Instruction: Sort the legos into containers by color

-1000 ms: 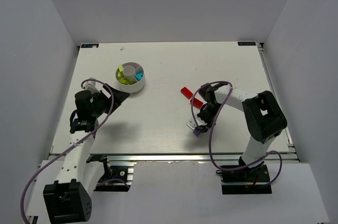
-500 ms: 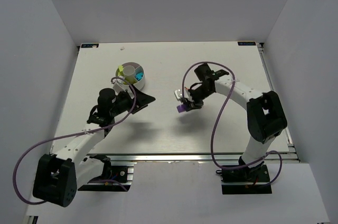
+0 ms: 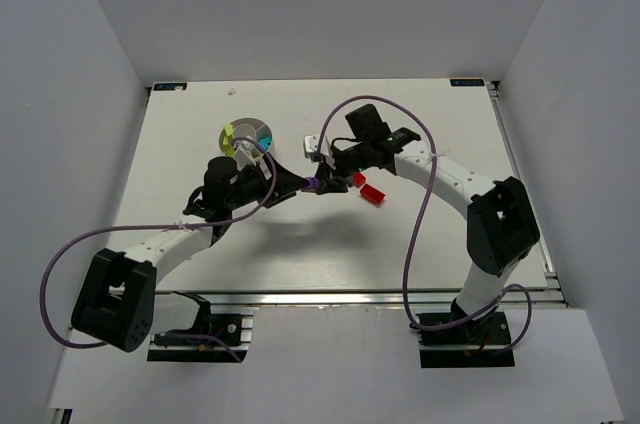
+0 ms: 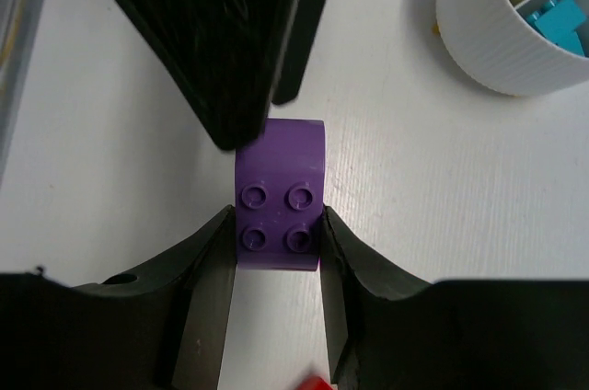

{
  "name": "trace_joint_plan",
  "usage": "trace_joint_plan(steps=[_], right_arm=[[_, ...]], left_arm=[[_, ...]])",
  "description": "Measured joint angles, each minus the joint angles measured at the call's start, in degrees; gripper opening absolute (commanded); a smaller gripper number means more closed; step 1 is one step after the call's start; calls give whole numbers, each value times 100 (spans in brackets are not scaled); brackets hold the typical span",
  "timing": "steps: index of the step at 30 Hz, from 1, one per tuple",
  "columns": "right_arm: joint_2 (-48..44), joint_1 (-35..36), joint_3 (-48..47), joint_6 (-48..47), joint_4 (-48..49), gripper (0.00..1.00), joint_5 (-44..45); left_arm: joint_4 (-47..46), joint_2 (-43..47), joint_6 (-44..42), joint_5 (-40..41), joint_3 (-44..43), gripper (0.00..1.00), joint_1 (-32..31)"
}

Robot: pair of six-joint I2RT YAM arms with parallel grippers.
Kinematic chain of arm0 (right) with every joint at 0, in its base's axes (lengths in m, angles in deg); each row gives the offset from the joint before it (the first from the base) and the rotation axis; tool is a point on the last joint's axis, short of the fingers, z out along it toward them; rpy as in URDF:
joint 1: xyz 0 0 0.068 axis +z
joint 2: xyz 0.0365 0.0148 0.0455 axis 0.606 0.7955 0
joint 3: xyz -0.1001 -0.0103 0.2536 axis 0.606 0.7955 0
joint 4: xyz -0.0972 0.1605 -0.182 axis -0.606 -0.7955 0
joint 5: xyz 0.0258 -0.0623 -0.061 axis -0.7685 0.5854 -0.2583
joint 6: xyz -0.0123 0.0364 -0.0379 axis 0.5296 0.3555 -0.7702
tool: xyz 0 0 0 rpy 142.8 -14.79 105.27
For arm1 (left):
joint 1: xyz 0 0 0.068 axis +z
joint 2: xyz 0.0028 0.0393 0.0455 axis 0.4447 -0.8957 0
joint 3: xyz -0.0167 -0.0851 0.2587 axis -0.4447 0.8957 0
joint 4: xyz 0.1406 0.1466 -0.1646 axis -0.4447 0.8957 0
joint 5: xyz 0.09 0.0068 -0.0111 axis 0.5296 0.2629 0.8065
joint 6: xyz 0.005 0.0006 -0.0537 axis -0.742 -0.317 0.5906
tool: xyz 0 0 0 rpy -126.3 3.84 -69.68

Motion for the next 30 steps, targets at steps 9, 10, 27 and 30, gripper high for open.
trace_joint_plan(steps=[9,10,27,30], right_arm=[[0,120,-136,446,195,12,-70],[0,122,-136,459,199,12,-70],[-2,240,-92,387,323,14,-76],[-2,240,-63,319,343,20,-48]], left_arm=[[-129,-247,33,-46,-111,66,-146],[-129,-249,35,-50,-133,65,-151],[-42,-376,-31,-48,-472,37,-170],[-42,-452,52,-48,-505,24,-164]])
